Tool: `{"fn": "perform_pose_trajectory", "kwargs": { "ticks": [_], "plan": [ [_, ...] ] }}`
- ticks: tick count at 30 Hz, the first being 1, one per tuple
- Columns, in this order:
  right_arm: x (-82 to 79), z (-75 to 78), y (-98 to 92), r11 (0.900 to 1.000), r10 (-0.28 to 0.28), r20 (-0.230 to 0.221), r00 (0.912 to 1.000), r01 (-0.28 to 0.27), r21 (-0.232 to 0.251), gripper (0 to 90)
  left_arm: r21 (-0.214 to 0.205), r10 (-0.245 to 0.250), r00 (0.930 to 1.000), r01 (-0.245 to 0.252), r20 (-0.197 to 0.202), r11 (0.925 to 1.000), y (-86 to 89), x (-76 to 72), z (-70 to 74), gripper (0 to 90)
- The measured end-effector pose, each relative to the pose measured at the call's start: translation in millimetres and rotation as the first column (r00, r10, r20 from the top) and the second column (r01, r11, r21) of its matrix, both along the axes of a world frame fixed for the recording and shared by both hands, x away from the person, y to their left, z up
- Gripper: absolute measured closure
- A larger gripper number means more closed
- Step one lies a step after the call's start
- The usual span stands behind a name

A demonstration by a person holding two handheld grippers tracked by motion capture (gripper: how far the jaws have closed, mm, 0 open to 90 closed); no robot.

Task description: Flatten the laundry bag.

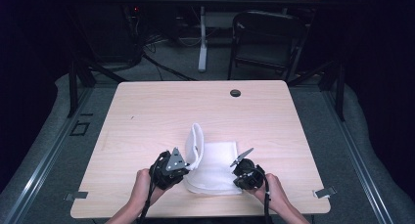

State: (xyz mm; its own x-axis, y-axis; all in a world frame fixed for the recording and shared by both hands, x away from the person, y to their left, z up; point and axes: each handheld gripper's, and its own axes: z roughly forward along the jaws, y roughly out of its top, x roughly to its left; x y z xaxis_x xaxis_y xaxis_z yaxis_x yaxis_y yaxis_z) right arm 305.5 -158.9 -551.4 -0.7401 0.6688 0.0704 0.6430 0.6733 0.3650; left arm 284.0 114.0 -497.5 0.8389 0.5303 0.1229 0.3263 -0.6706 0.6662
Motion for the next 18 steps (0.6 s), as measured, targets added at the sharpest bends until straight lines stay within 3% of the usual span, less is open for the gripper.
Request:
{"fn": "perform_pose_trajectory", "kwargs": {
  "ticks": [8, 15, 16, 18],
  "plan": [
    [-0.4, 0.7, -2.9, 0.9996, -0.017, 0.005, 0.9998, 0.017, -0.021, 90.0, 0.002, 0.025, 0.9997, -0.025, 0.004, 0.9997, 6.0, -1.4, -0.6, 84.3],
    [-2.4, 1.9, -4.6, 0.9988, -0.025, -0.008, 0.9996, 0.025, -0.042, 90.0, 0.012, 0.047, 0.9988, -0.047, -0.011, 0.9988, 9.8, -0.3, -4.2, 84.3],
    [-3.9, 0.3, -4.5, 0.9988, -0.044, -0.003, 0.999, 0.044, -0.022, 90.0, 0.016, 0.046, 0.9988, -0.045, -0.018, 0.9988, 9.9, 0.4, -4.7, 84.2],
    [-3.6, 1.8, -6.6, 0.9983, -0.041, -0.012, 0.9991, 0.04, -0.042, 90.0, 0.012, 0.047, 0.9986, -0.047, -0.025, 0.9988, 9.4, 0.8, -6.8, 84.3]
  ]
}}
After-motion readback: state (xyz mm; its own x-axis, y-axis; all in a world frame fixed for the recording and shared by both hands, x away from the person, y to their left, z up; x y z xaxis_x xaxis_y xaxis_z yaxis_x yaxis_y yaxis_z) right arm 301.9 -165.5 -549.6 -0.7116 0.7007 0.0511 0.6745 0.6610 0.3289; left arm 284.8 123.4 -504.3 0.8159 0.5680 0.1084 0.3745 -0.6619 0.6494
